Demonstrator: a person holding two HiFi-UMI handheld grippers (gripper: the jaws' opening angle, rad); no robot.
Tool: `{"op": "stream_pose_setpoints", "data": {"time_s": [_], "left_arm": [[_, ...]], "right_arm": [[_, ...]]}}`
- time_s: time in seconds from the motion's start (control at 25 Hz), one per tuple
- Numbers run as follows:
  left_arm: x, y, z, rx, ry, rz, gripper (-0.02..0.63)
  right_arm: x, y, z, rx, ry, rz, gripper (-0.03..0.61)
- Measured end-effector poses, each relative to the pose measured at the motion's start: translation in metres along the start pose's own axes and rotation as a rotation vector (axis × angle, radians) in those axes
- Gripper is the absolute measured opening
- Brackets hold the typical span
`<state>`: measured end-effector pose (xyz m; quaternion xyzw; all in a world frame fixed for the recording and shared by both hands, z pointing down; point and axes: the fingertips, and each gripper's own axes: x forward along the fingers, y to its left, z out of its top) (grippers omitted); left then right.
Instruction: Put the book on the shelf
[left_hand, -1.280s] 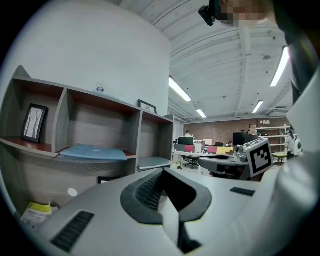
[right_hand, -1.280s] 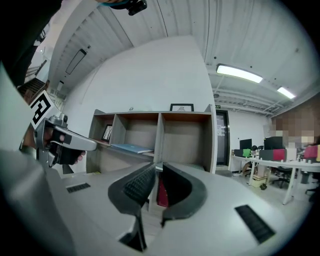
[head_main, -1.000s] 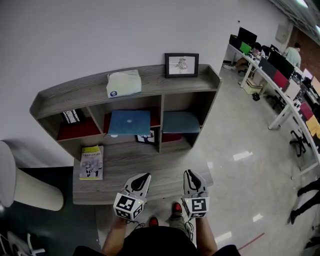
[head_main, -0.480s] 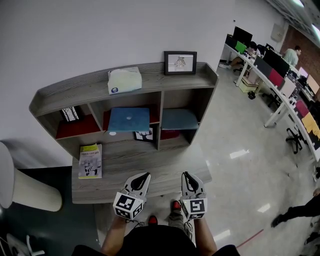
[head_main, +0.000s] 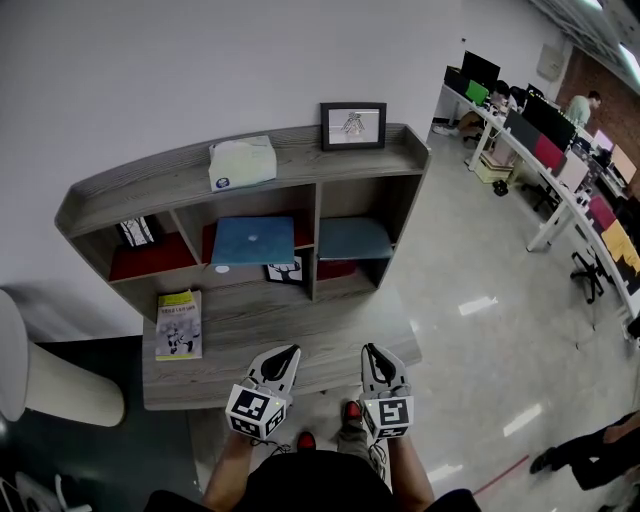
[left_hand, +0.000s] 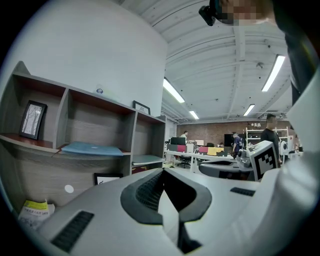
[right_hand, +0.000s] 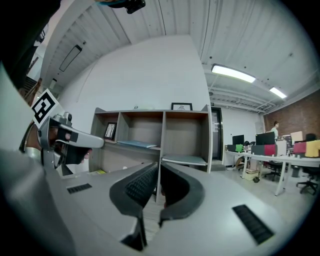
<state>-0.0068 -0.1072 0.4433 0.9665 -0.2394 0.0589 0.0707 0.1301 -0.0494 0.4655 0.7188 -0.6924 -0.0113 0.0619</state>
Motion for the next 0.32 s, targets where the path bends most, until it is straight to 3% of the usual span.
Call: {"op": "stream_pose_setpoints", "data": {"time_s": [0.32], "left_arm": [[0.0022,0.0000,-0.0006,-0.004,0.004,0.002,0.003]], "right_arm": [[0.0006,-0.0050,0.0011,-0.005,-0.001,-0.007,0.040]]}}
